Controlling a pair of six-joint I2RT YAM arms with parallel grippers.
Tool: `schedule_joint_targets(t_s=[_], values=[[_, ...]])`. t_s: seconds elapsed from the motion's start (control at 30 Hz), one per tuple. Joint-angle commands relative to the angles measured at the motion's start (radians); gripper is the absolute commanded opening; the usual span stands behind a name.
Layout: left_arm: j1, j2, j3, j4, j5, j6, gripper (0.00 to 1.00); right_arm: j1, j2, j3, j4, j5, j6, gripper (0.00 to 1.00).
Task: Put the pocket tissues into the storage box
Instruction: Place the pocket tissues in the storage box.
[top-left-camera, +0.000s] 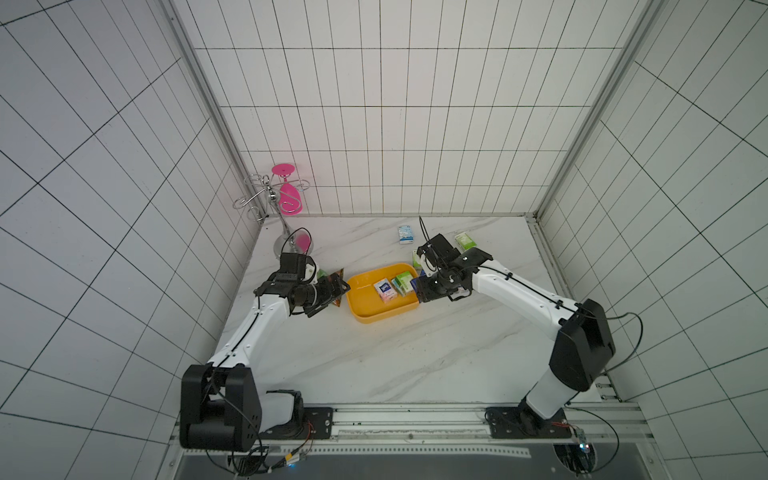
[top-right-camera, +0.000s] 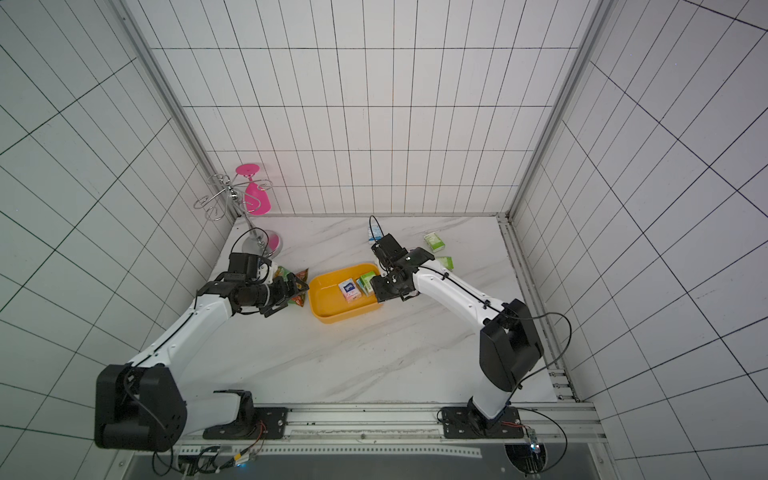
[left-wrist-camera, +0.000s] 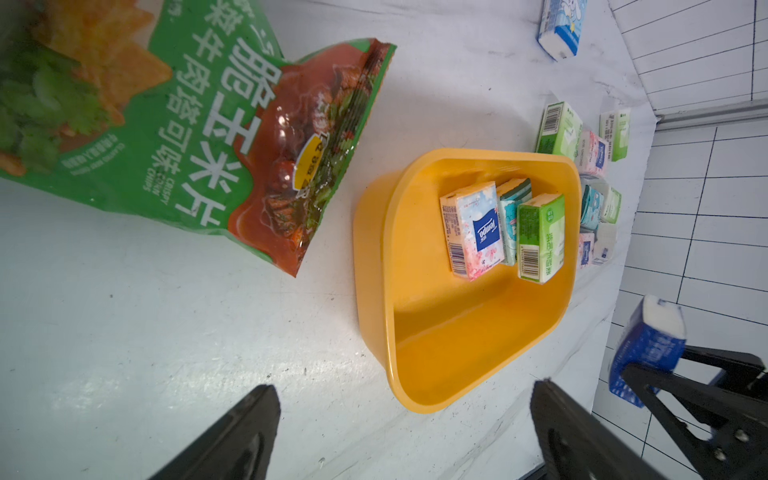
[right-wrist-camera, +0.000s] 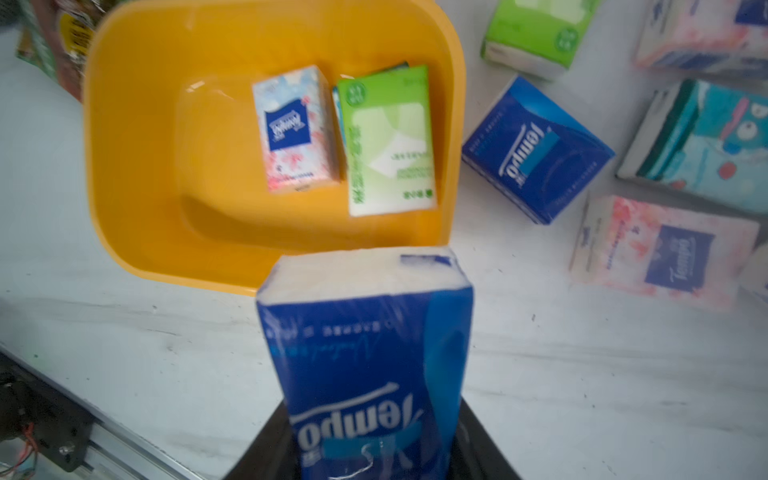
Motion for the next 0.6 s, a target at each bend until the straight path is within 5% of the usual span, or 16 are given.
schedule_joint_targets(t_s=[0.0,0.57], values=[[0.01,-0.019,-0.022,0.011,-0.019,-0.006,0.98,0.024,0.097,0.103,0.013,-0.038,0.03,0.47],[0.02,-0.038,-0.021,-0.008,-0.033,0.008,0.98,0.071,0.498,0.519,-0.102,0.021,0.028,0.47]])
